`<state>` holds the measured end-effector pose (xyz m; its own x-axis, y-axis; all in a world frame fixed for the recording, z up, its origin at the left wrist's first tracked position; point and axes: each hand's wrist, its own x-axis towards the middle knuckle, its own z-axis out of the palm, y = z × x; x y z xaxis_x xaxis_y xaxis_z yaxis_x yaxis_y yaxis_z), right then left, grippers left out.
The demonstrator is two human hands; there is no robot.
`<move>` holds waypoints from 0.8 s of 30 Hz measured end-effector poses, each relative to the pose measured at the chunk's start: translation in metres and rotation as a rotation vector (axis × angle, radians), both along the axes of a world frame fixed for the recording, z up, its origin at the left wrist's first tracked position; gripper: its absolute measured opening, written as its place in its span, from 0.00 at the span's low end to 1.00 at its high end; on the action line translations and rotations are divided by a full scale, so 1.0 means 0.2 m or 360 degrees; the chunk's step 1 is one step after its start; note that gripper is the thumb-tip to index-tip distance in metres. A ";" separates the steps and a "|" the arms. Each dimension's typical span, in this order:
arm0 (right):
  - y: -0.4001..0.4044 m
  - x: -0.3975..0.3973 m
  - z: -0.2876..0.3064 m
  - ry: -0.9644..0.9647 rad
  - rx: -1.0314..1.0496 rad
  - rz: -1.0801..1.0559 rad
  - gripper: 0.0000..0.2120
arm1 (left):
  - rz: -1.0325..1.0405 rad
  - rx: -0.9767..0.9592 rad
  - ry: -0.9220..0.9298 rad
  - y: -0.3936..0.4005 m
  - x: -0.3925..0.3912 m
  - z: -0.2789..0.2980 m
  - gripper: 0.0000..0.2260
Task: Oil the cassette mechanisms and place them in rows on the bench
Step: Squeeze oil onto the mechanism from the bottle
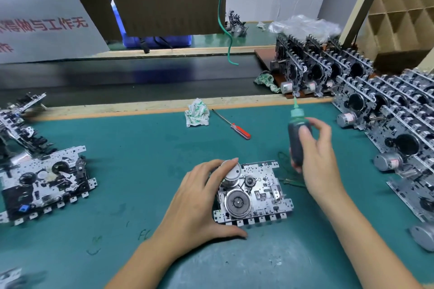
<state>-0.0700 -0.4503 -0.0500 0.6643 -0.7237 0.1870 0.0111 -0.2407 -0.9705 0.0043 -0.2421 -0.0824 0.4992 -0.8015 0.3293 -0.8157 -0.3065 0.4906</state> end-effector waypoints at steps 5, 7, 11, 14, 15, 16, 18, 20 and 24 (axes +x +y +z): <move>0.17 -0.12 0.08 -0.0411 0.0221 0.0122 0.12 | 0.0046 -0.0015 0.0090 -0.01 0.00 0.00 0.50; 0.23 -0.13 0.08 -0.0615 0.0582 0.0157 0.08 | 0.0038 -0.0013 0.0111 -0.01 0.00 0.00 0.51; 0.34 -0.12 0.06 -0.0862 0.1049 0.0043 0.07 | 0.0023 -0.0020 0.0144 0.00 0.00 -0.01 0.52; 0.43 -0.09 0.03 -0.0745 0.0952 -0.0059 0.09 | 0.0018 -0.0026 0.0143 0.00 0.01 -0.02 0.53; 0.45 -0.09 0.02 -0.0707 0.0908 -0.0069 0.08 | 0.0019 -0.0024 0.0141 0.00 0.01 -0.02 0.53; 0.47 -0.09 0.01 -0.0686 0.0881 -0.0066 0.06 | 0.0020 -0.0023 0.0138 0.00 0.01 -0.02 0.53; 0.48 -0.09 -0.01 -0.0673 0.0825 -0.0061 0.07 | 0.0021 -0.0022 0.0142 -0.01 0.01 -0.03 0.53; 0.48 -0.09 -0.02 -0.0666 0.0823 -0.0084 0.07 | 0.0023 -0.0013 0.0158 -0.01 0.01 -0.03 0.53; 0.43 -0.10 -0.01 -0.0711 0.0923 -0.0133 0.07 | 0.0018 -0.0011 0.0243 0.00 0.02 -0.03 0.51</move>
<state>-0.0902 -0.3640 -0.0513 0.5526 -0.8334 -0.0012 0.4391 0.2923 -0.8496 0.0081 -0.2413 -0.0889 0.5531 -0.7935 0.2541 -0.7279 -0.3118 0.6107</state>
